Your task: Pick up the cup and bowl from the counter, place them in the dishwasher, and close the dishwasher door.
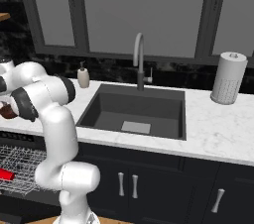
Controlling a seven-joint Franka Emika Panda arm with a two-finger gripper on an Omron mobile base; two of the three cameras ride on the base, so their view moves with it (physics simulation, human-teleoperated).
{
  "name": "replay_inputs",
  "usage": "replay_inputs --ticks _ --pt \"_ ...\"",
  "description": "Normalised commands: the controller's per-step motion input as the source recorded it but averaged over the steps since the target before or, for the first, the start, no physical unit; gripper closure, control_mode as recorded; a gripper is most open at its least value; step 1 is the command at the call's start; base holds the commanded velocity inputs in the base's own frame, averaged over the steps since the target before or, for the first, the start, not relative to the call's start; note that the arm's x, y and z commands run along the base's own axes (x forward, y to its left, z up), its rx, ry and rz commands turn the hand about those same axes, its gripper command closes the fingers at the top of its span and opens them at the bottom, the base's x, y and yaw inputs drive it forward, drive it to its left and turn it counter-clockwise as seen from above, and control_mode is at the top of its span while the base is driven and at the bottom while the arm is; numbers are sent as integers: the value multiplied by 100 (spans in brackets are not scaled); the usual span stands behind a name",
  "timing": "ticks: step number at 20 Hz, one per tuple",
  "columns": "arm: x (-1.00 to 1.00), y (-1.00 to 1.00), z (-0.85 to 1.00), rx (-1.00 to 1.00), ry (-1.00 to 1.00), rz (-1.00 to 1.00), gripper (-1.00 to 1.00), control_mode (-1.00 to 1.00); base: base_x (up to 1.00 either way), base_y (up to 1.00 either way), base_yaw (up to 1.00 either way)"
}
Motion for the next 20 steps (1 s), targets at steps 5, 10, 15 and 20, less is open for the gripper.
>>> replay_inputs --ticks 5,10,15,20 --pt "4 0 -41 0 0 0 -100 -100 0 0 0" --pt "15 1 -36 0 0 0 -100 -100 0 0 0" --pt "36 5 -11 0 0 0 -100 -100 0 0 0" --pt "33 38 0 -1 0 0 -100 -100 0 0 0"
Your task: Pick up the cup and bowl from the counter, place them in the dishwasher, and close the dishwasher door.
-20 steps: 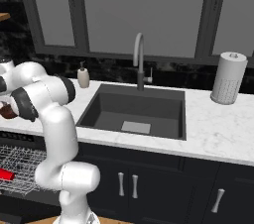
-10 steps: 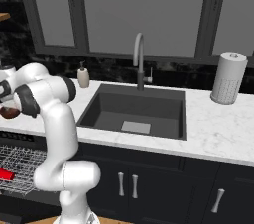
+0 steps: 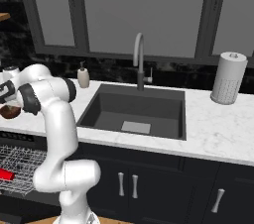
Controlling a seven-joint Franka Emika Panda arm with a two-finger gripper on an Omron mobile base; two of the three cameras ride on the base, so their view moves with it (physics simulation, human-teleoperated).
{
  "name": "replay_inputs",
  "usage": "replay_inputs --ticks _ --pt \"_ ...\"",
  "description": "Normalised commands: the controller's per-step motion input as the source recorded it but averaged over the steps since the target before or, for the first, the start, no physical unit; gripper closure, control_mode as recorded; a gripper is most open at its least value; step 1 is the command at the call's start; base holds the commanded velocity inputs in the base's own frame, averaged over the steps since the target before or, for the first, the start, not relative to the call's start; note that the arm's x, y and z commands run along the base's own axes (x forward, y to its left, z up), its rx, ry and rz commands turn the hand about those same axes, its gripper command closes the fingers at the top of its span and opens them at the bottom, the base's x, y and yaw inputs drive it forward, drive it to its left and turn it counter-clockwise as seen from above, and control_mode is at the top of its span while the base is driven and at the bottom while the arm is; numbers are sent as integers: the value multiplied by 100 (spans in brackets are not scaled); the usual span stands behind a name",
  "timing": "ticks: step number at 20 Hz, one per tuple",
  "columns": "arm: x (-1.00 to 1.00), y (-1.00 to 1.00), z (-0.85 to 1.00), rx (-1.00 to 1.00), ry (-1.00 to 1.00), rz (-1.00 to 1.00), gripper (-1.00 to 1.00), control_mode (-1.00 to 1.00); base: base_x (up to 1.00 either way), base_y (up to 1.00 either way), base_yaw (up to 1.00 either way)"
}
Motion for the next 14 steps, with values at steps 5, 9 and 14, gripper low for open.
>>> replay_inputs --ticks 5,9,14 --pt "22 49 0 -2 0 0 -100 -100 0 0 0" --pt "34 9 -19 0 0 0 -100 -100 0 0 0" --pt "31 7 -18 0 0 0 -100 -100 0 0 0"
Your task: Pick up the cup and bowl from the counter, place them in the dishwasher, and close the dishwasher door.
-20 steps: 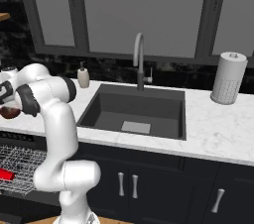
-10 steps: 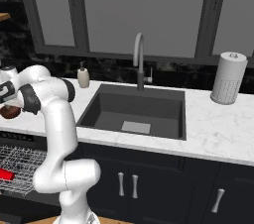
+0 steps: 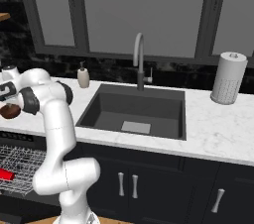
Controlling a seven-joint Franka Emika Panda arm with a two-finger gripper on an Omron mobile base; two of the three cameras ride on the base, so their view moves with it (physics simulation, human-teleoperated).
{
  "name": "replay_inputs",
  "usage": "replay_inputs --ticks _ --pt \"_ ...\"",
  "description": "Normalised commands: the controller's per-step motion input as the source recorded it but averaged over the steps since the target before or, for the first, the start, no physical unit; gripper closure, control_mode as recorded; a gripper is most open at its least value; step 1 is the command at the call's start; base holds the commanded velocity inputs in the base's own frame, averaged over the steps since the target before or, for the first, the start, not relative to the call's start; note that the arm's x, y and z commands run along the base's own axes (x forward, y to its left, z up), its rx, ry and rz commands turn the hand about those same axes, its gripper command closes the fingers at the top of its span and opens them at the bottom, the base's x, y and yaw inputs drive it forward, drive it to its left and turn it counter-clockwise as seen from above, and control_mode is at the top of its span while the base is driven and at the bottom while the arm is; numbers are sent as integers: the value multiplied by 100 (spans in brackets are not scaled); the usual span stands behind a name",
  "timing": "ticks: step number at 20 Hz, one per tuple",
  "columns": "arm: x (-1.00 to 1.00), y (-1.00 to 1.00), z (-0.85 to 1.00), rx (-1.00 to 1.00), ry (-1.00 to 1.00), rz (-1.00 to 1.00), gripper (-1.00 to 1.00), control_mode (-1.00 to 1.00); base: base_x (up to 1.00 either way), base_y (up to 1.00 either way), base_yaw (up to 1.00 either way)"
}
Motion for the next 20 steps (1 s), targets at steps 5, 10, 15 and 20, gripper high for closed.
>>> replay_inputs --ticks 5,10,15,20 --pt "0 0 -23 0 0 0 -100 -100 0 0 0" --pt "0 4 -36 0 0 0 100 -100 0 0 0" --pt "0 0 -41 0 0 0 100 -100 0 0 0" --pt "-45 0 12 0 -3 -1 100 -100 0 0 0"
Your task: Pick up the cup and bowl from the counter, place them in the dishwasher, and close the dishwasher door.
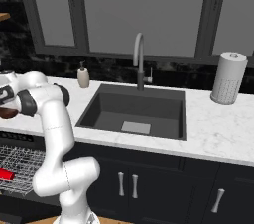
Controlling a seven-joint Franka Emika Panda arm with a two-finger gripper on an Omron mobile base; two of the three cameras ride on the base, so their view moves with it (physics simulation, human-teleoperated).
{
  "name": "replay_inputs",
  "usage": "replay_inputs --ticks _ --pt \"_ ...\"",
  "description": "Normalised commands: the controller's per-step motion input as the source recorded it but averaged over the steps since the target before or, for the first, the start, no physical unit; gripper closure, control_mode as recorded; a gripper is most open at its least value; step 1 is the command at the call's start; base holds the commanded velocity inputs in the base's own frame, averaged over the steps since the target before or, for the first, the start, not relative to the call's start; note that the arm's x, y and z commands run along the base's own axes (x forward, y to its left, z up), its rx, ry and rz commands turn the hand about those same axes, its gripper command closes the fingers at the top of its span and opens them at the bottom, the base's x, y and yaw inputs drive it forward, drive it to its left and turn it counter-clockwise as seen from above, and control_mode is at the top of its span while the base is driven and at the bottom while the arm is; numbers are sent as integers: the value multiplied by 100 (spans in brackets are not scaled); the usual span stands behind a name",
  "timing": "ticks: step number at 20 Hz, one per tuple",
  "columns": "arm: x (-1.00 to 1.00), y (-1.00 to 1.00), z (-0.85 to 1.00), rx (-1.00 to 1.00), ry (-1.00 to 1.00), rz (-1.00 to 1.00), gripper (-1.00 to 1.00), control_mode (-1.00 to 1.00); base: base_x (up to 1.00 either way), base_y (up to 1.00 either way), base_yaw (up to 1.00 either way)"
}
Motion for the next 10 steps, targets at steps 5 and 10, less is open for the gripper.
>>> replay_inputs --ticks 5,10 --pt "-100 -39 6 7 -5 1 100 -100 0 0 0" --pt "-100 -49 0 7 -14 1 100 -100 0 0 0"
